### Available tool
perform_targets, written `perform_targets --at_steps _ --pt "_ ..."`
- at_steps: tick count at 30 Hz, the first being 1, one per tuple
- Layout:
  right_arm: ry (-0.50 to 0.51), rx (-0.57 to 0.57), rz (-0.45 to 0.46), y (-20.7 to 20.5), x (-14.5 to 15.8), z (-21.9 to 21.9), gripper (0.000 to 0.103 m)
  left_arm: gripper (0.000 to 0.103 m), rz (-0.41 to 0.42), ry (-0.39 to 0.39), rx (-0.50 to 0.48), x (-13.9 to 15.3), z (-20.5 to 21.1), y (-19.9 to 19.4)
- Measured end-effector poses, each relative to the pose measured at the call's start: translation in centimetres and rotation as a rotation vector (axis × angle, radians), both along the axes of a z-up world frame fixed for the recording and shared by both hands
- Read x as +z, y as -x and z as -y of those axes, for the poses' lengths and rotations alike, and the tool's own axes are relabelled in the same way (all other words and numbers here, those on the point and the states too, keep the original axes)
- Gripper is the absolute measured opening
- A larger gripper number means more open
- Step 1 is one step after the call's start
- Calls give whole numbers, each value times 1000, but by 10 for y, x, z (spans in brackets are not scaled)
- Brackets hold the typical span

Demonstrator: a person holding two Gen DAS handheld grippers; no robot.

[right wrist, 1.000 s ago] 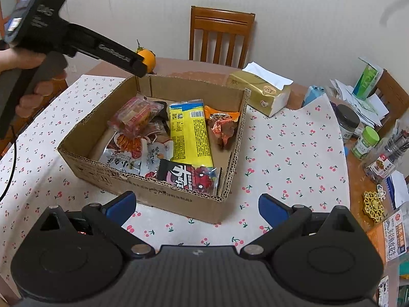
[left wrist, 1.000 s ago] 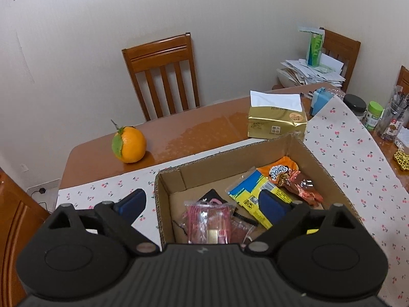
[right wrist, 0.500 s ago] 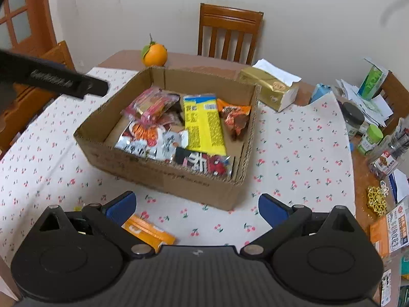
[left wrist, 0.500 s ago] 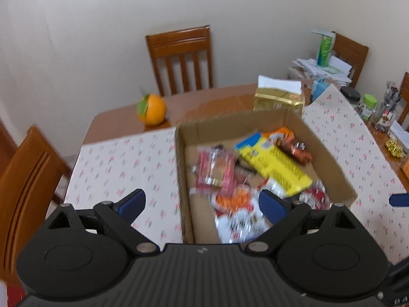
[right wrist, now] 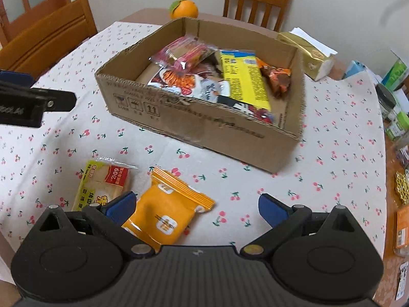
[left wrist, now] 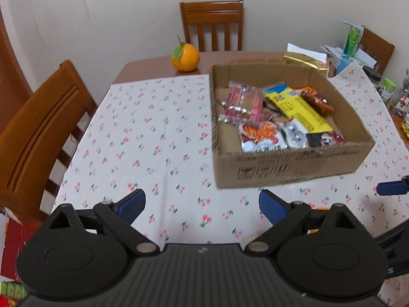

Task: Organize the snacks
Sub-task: 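Move the left gripper to the yellow-green bread pack while the right gripper approaches the orange cake pack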

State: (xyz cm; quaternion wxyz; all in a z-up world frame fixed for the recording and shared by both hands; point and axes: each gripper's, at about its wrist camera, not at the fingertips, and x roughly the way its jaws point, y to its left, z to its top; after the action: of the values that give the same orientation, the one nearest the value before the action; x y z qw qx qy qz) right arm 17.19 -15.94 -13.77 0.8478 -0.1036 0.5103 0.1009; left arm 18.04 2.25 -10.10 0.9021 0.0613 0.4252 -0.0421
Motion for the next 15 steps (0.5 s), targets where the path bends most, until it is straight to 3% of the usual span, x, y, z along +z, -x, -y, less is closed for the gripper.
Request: perform_targets --at_steps 9,15 --pt "55 36 -17 -10 -31 -27 103 95 -16 13 9 -5 -11 2" --pt "72 6 -45 -4 -41 -14 103 95 -34 19 -22 -11 -3 0"
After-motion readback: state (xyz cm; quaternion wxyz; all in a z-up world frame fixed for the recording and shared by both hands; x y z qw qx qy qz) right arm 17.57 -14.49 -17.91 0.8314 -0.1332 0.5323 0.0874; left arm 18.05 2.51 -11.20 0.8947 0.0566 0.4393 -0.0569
